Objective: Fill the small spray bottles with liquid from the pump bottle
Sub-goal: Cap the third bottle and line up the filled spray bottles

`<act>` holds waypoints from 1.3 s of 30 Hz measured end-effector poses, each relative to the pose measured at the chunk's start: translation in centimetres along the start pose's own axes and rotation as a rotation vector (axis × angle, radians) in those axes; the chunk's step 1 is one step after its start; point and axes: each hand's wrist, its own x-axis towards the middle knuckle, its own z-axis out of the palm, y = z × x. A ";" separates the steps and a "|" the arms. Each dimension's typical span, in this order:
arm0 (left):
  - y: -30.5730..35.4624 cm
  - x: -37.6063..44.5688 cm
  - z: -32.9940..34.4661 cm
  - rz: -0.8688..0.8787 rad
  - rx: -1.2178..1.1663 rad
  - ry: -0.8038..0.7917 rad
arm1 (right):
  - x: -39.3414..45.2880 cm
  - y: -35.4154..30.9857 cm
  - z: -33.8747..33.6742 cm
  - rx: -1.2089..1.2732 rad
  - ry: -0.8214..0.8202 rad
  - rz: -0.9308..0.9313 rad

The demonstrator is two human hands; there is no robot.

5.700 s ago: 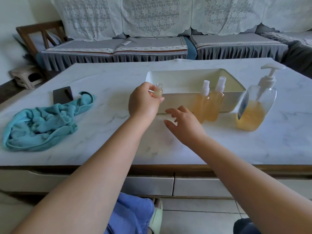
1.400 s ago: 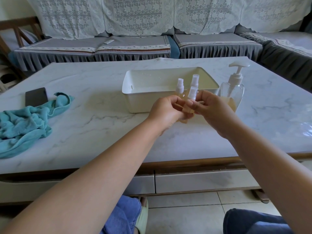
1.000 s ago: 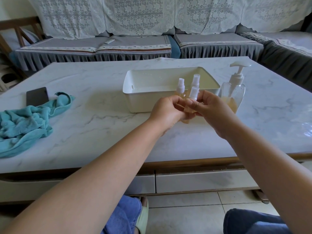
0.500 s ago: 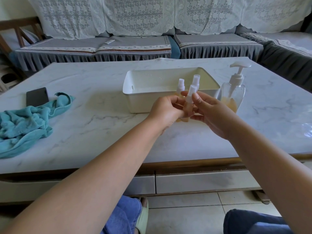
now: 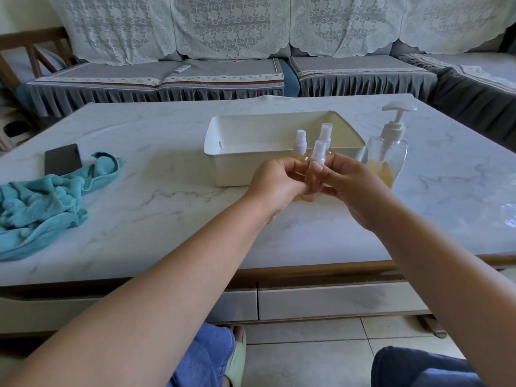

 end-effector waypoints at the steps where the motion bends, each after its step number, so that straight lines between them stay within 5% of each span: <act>1: 0.0 0.0 0.1 0.003 0.002 0.003 | 0.1 0.1 0.0 -0.006 0.009 0.002; 6: 0.2 -0.1 -0.4 -0.013 -0.013 -0.086 | 0.0 0.0 -0.7 0.074 -0.136 0.074; 13: 0.1 -0.4 0.0 0.022 -0.019 -0.111 | 0.2 0.3 -0.4 0.037 -0.043 0.007; 21: -0.1 0.0 0.5 0.045 0.167 0.015 | 0.3 0.3 0.4 -0.092 0.146 -0.011; 26: -0.4 0.8 -1.1 0.076 0.278 0.226 | 0.7 0.9 -0.5 -0.506 0.497 -0.059; 32: -2.5 2.1 -2.2 -0.016 0.383 0.357 | 1.7 2.8 -0.6 -0.686 0.364 0.099; 39: -4.0 3.6 -1.7 -0.060 0.327 0.328 | 3.2 3.8 -0.2 -0.404 0.349 0.139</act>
